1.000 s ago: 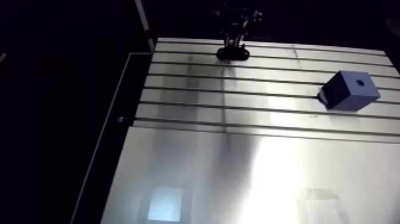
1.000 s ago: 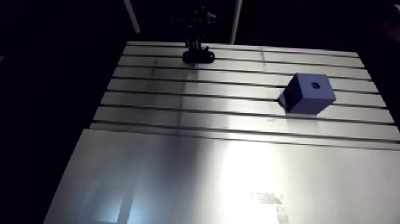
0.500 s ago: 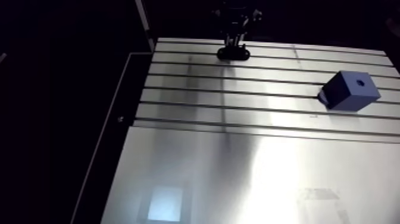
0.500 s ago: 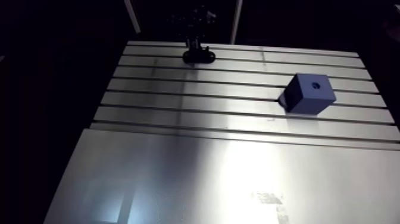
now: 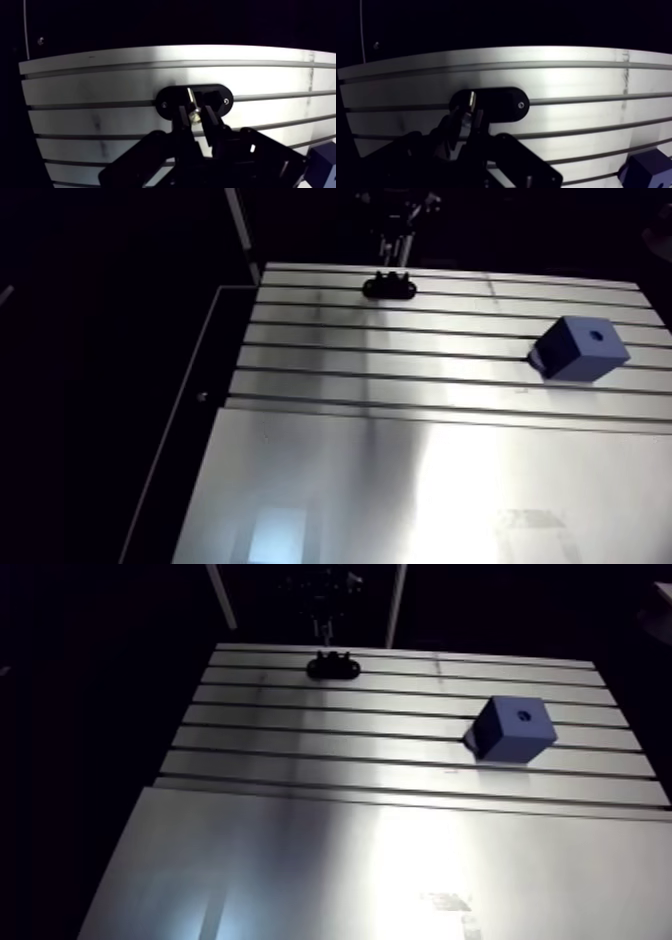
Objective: Pick up the M10 bolt and insert it into the hex recess until seated.
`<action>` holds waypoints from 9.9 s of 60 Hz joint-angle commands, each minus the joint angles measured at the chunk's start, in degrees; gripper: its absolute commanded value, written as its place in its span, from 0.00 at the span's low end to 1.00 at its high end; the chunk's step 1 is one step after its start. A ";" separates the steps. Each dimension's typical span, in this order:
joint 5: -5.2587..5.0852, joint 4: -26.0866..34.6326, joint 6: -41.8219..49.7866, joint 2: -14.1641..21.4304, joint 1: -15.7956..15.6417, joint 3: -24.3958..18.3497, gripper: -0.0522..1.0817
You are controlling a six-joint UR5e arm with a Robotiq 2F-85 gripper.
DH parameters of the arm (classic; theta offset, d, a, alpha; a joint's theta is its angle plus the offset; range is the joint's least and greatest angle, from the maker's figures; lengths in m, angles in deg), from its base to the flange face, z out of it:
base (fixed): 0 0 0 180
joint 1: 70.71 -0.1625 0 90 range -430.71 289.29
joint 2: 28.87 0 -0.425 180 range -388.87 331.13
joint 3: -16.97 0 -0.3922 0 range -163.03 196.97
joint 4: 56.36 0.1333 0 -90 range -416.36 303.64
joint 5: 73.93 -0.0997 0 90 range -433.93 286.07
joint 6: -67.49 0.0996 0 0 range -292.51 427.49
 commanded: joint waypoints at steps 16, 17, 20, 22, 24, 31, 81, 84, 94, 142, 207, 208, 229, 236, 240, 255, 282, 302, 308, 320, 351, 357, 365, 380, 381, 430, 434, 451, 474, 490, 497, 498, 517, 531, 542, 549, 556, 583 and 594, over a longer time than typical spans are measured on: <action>-0.48 18.11 -13.37 8.47 4.53 -7.51 0.79; -0.48 18.11 -13.37 8.47 4.53 -7.51 0.79; -0.59 22.88 -19.30 9.79 6.14 -9.20 0.81; -0.52 25.08 -22.91 10.41 6.85 -9.99 0.81; -0.58 26.83 -26.51 11.03 7.55 -10.41 0.81; -0.36 29.75 -34.31 12.89 10.88 -10.59 0.81; 0.20 36.11 -57.83 16.04 22.36 -8.81 0.81; 0.20 36.19 -57.83 16.13 22.35 -8.81 0.81; 0.52 36.11 -57.22 16.54 22.36 -7.58 0.81; 9.69 31.60 -56.53 15.88 22.09 -1.61 0.80; 8.83 20.46 -58.27 16.25 27.45 8.26 0.90; 8.83 20.46 -58.27 16.25 27.45 8.26 0.90; 8.74 20.55 -58.27 15.81 27.46 8.49 0.91; 8.81 20.46 -58.18 15.79 27.37 8.93 0.92; 8.89 20.39 -58.10 15.79 27.37 9.02 0.92; 9.08 20.29 -57.92 15.62 27.38 9.81 0.93; 8.99 18.82 -58.01 15.62 27.55 11.38 0.93; 8.37 16.96 -58.01 15.27 27.46 12.44 0.93; 8.37 16.95 -58.01 15.27 27.54 12.46 0.93; 8.37 16.95 -58.10 15.27 27.55 12.46 0.93; 8.14 15.28 -58.83 14.04 27.63 12.46 0.93; 7.54 14.86 -59.15 13.95 27.79 12.46 0.93; 7.41 14.75 -59.24 13.80 28.25 12.46 0.93; 7.33 14.66 -59.32 13.51 28.32 12.46 0.93; 7.33 14.66 -59.32 13.51 28.32 12.46 0.93; 7.32 14.66 -59.25 13.51 28.34 12.73 0.93; 7.32 14.66 -59.25 13.51 28.34 12.80 0.93; 7.32 14.57 -59.24 13.60 28.33 13.08 0.93; 7.14 14.48 -59.24 13.60 28.34 13.26 0.93; 7.14 14.48 -59.24 13.60 28.34 13.08 0.93; 7.14 14.48 -59.24 13.60 28.34 13.08 0.93; 7.14 14.48 -59.24 13.60 28.34 13.08 0.93; 7.14 14.48 -59.41 13.60 28.42 13.15 0.93; 7.14 14.48 -59.41 13.60 28.42 13.17 0.93; 7.14 14.48 -59.41 13.51 28.42 13.15 0.93; 7.07 14.48 -59.41 13.51 28.42 13.17 0.93; 7.14 14.48 -59.41 13.16 28.42 13.17 0.93; 7.14 14.47 -59.50 13.07 28.42 13.26 0.93; 7.05 14.41 -59.89 13.07 28.42 13.26 0.94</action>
